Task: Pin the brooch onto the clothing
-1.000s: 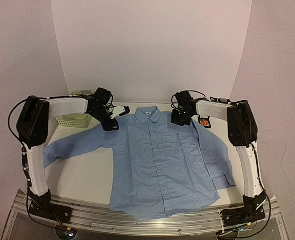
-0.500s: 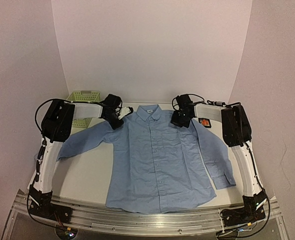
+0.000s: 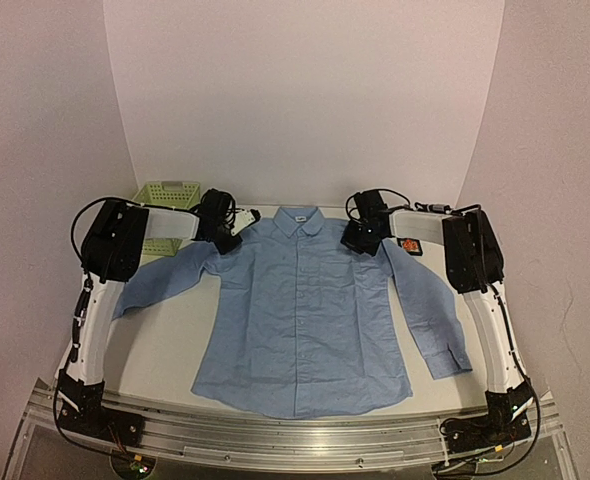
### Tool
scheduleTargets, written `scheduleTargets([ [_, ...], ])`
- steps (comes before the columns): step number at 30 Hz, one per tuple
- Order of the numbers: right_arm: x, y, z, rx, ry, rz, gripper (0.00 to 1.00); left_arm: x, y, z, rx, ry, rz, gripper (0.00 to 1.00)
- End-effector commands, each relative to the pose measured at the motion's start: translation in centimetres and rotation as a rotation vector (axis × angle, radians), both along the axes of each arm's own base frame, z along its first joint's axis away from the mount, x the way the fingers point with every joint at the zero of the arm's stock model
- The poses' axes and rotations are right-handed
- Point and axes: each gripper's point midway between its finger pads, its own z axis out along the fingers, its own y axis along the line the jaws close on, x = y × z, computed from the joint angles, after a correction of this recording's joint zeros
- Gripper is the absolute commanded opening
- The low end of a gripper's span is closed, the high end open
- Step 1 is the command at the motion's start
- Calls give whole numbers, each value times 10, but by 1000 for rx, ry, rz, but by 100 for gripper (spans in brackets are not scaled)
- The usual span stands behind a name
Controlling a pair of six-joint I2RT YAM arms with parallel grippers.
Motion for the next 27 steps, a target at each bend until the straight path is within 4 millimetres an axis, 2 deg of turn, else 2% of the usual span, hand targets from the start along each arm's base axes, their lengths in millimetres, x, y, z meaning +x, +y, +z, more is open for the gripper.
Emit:
scheduleTargets([
  [1, -1, 2, 20, -29, -17, 87, 1, -17, -10, 39, -37, 10, -68, 43],
  [4, 4, 8, 56, -28, -89, 141, 4, -21, -18, 75, -67, -5, -116, 46],
  [6, 2, 11, 84, -38, -140, 181, 5, -31, -22, 94, -84, 2, -158, 47],
  [9, -22, 7, 100, -95, -153, 218, 8, -59, -21, 110, -89, 32, -217, 48],
  [10, -32, 6, 105, -104, -151, 219, 9, -72, -19, 109, -81, 46, -234, 48],
  [12, -60, -1, 94, -120, -100, 218, 9, -101, -15, 96, -64, 95, -274, 48],
  [17, -141, -4, 49, -118, 72, 226, 9, -190, -5, 40, -9, 274, -354, 47],
  [19, -170, -2, 30, -117, 142, 242, 8, -214, -4, 27, -15, 327, -353, 46],
  [23, -211, -18, 1, -124, 255, 207, 7, -247, -3, 8, -18, 389, -346, 46],
  [27, -231, -32, -15, -153, 308, 196, 6, -266, 12, -16, 18, 433, -316, 46],
])
